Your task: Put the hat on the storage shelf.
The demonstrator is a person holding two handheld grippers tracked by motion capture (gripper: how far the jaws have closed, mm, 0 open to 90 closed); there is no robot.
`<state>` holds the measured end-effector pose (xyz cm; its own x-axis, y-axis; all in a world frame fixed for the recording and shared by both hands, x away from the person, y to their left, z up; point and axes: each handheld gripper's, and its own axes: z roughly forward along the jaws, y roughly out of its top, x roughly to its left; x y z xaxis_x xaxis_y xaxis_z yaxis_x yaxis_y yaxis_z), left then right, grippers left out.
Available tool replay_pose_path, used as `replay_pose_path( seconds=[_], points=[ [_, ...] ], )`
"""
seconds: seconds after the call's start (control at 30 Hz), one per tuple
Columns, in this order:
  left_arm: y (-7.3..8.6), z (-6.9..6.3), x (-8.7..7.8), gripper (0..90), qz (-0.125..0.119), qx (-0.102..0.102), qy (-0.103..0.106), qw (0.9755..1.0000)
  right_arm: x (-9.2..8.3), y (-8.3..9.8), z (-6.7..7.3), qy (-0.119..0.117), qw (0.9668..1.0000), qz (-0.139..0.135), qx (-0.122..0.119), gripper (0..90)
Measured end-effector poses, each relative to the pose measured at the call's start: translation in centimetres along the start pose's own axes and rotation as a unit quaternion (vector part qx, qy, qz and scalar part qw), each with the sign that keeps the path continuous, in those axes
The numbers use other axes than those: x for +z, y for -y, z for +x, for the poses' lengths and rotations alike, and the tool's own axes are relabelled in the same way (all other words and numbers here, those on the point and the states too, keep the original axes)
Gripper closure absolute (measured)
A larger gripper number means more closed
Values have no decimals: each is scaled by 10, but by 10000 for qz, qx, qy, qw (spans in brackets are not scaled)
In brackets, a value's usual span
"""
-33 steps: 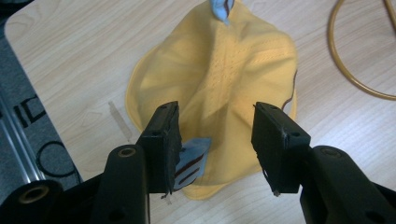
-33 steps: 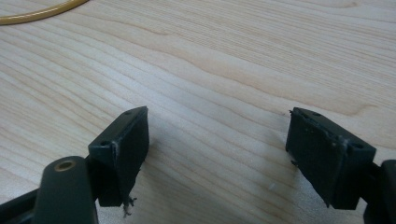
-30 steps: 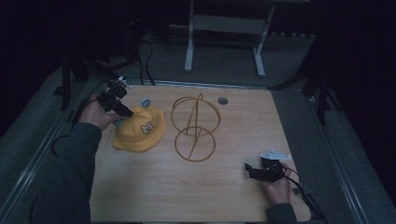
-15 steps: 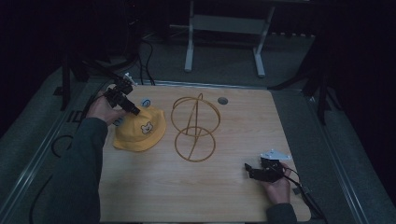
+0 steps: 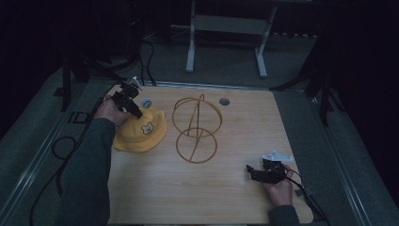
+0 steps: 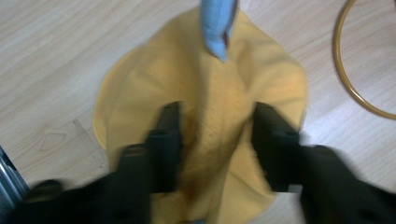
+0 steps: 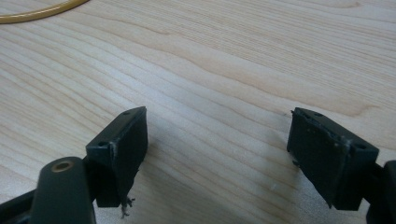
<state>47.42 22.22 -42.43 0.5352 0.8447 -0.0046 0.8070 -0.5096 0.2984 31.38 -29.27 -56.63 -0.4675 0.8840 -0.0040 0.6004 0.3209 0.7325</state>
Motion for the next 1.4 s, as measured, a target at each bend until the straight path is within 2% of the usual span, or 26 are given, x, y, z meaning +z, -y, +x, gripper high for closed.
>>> replay_pose_path(
  seconds=[0.03,0.1,0.3,0.4,0.47,0.53,0.67,0.73,0.77,0.83,1.0,1.07,1.2,1.27,1.3,1.4],
  points=[
    [0,0,0,743,0,0,0,10000,0,0,0,0,10000,0,0,202],
    [0,-2,0,784,166,75,-41,9998,0,0,0,-2,10000,-1,-4,203],
    [2,-3,-7,809,266,145,-108,9995,0,0,0,-3,10000,0,-3,203],
    [5,-2,-17,810,180,123,-91,9997,0,0,0,-2,10000,1,-2,203],
    [5,-2,-17,810,180,123,-91,9997,0,0,0,-3,10000,2,-1,203],
    [8,-2,-29,808,41,111,-2,9999,0,0,0,-3,10000,0,-5,202],
    [11,-3,-37,807,-63,137,21,9999,0,0,0,-9,10000,1,-8,203],
    [13,-3,-44,806,-152,155,66,9997,0,0,0,-9,10000,1,-8,203],
    [15,-3,-50,806,-264,156,160,9994,0,0,0,-9,10000,1,-7,203],
    [16,-3,-53,806,-304,152,192,9992,0,0,0,-9,10000,-1,-9,203],
    [20,-6,-66,806,-336,303,243,9987,0,0,0,-11,10000,-1,-9,203],
    [20,-6,-66,806,-336,303,243,9987,0,0,0,-11,10000,1,-6,203],
    [23,-11,-83,807,-503,475,284,9972,0,0,0,-16,10000,-1,-10,203],
    [23,-11,-83,806,-503,475,284,9972,0,0,0,-17,10000,-2,-12,203],
    [23,-15,-95,806,-590,576,308,9961,0,0,0,-18,10000,-3,-18,203],
    [25,-17,-108,806,-707,637,292,9950,0,0,0,-24,10000,1,-28,203]
  ],
)
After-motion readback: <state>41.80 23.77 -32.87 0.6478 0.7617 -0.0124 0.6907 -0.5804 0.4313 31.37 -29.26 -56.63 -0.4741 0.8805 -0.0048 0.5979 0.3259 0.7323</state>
